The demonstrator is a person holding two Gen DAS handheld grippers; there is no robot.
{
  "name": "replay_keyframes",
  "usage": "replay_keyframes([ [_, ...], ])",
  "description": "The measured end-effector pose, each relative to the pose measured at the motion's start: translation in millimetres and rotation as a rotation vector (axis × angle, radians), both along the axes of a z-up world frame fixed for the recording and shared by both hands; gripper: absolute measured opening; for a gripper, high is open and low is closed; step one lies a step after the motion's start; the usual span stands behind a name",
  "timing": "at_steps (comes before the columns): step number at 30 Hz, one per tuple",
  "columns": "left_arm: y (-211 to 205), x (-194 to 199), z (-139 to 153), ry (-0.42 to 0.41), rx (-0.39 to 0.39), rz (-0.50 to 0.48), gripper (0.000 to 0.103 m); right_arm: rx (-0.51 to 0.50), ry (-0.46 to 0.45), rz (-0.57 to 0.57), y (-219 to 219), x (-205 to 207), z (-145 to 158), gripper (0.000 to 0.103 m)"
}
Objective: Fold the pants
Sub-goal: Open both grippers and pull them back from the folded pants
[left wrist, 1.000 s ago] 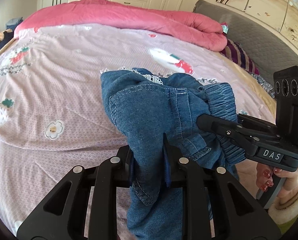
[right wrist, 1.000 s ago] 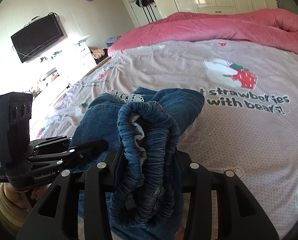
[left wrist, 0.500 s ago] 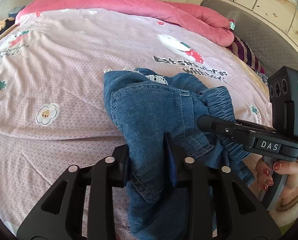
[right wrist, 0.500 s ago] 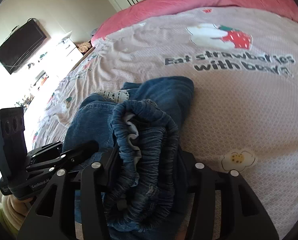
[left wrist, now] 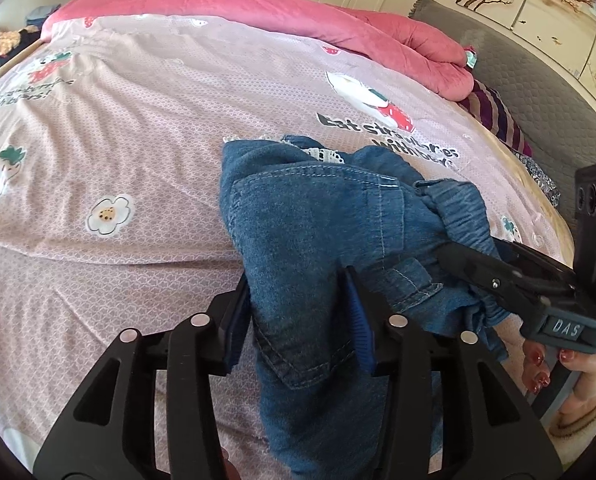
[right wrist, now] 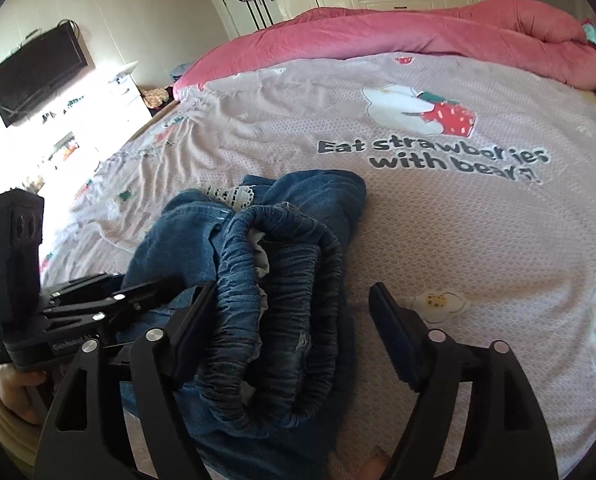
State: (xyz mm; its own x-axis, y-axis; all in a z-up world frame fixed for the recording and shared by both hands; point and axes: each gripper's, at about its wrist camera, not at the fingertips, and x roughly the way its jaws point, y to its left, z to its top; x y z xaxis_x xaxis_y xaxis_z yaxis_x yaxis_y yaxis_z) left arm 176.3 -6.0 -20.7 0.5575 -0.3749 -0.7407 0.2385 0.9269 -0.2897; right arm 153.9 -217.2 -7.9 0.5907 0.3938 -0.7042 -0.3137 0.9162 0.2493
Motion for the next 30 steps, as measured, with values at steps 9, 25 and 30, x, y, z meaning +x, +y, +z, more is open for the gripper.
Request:
replay_keyframes([
  [9,6,-17,10,-0.036,0.02,0.031,0.049,-0.019,-0.028,-0.007,0,-15,4,0.082],
  [25,11,-68,37,-0.127,0.054,0.076,0.079,-0.027,-0.108,-0.03,-8,-58,31,0.094],
  [30,15,-84,44,-0.142,0.056,0.096,0.088,-0.037,-0.144,-0.041,-11,-72,43,0.096],
])
